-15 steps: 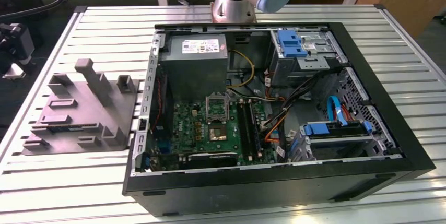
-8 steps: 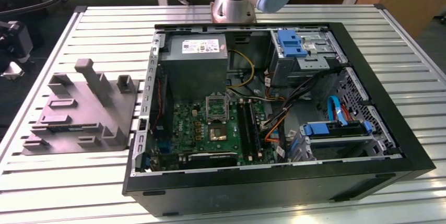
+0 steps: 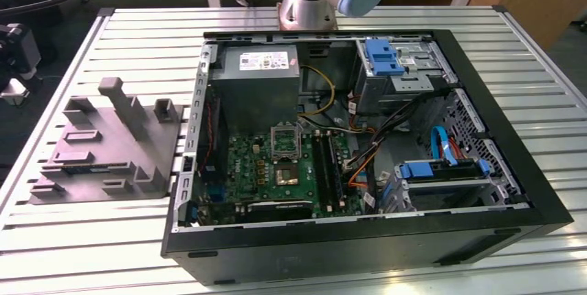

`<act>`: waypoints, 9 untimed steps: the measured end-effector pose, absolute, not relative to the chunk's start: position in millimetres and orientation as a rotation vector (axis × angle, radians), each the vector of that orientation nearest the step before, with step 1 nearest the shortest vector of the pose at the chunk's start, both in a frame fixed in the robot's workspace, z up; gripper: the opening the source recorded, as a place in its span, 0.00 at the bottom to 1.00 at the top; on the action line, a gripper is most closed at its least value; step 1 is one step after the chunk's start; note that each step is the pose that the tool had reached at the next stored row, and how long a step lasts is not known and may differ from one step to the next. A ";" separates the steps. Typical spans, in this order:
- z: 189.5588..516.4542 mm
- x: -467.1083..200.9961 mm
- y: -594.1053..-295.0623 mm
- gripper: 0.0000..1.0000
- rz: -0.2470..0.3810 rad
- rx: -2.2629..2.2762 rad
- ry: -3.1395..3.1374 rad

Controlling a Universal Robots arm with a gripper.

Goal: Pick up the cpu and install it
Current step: 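Pick up the cpu and move it towards the insertion slot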

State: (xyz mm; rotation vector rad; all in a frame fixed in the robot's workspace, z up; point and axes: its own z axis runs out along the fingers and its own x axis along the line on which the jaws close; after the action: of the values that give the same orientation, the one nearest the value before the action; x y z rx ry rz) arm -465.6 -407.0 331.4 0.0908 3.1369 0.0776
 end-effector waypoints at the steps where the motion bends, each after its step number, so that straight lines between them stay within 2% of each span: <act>1: 332.3 -465.6 -407.0 0.47 0.078 0.091 3.137; 9: 339.7 -465.6 -407.0 0.47 0.078 0.091 3.137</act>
State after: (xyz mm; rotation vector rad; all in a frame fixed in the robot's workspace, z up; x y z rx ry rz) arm -465.6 -407.0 339.7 0.0907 3.1370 0.0775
